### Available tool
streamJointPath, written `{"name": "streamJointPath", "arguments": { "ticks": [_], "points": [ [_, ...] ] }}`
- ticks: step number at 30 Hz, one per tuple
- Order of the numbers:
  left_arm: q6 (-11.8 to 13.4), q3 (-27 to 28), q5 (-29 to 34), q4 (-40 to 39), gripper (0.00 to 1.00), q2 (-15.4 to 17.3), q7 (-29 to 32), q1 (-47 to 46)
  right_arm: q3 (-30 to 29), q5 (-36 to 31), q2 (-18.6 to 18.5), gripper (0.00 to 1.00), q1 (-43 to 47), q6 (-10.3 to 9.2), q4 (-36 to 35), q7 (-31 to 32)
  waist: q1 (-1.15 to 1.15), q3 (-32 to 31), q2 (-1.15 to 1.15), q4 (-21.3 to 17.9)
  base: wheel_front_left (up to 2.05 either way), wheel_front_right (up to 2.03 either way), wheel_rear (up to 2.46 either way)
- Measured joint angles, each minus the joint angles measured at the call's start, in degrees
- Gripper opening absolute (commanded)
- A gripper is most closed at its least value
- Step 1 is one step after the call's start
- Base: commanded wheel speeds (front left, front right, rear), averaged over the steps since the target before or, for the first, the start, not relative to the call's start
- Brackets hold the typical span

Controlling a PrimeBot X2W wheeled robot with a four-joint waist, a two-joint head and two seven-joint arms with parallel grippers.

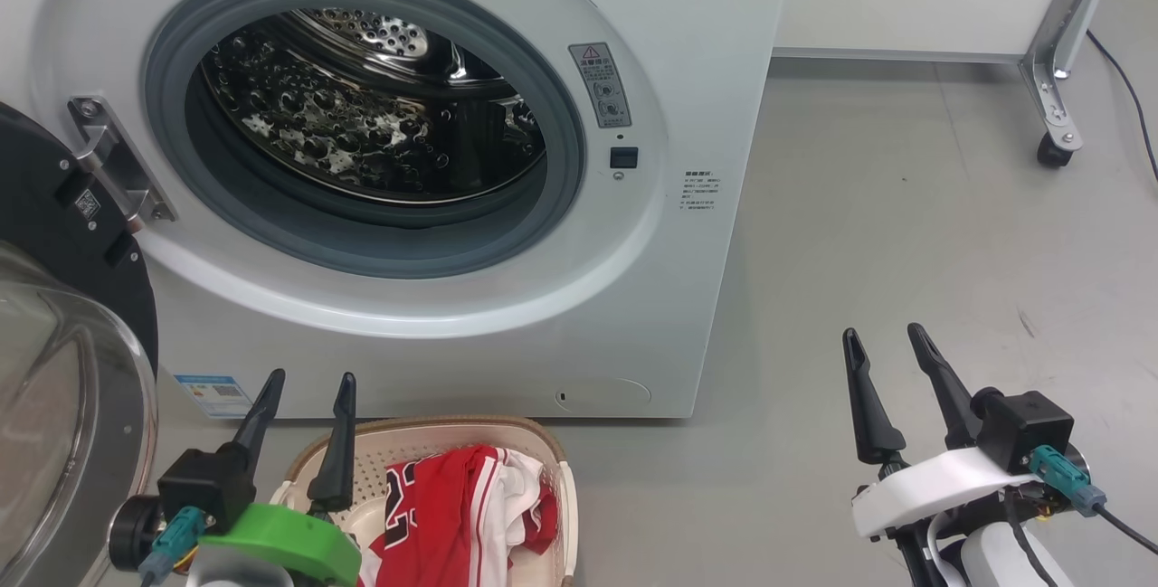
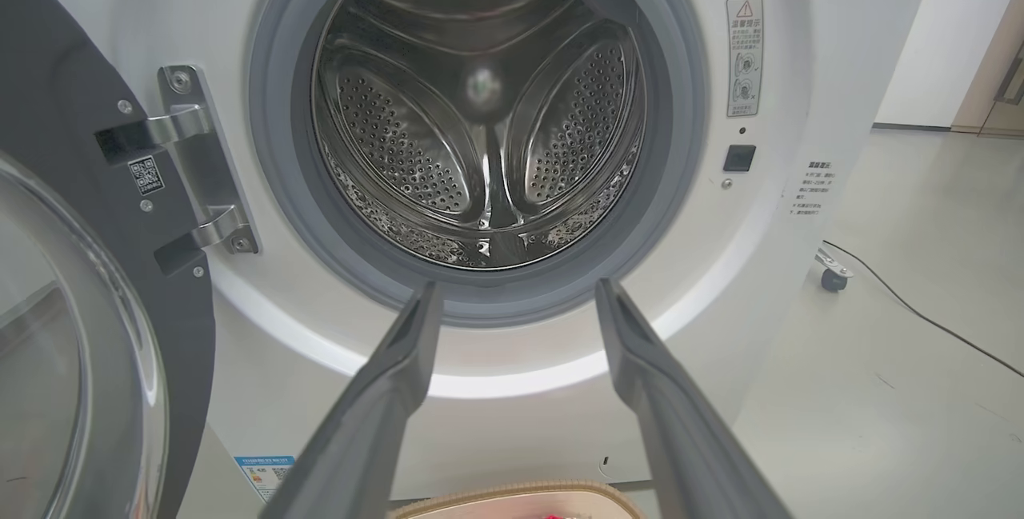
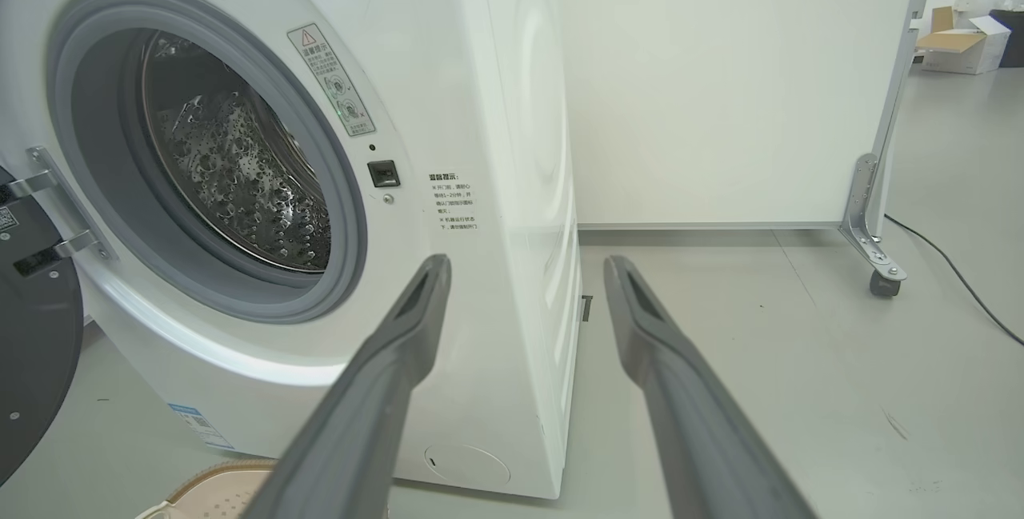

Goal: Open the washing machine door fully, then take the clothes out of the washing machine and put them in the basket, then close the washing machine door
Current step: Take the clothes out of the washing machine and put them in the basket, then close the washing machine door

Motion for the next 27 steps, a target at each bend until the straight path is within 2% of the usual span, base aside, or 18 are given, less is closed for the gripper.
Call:
{"name": "streamJointPath", "arguments": {
  "ticks": [27],
  "points": [
    [-0.01,-0.78,0.02,-2.16,1.0,-0.11,0.0,1.49,0.45,0.01,-0.01,1.0,0.87,0.01,-0.38,0.0,0.0,0.19,0.0,-0.52,0.0,0.0,0.0]
  ]
}}
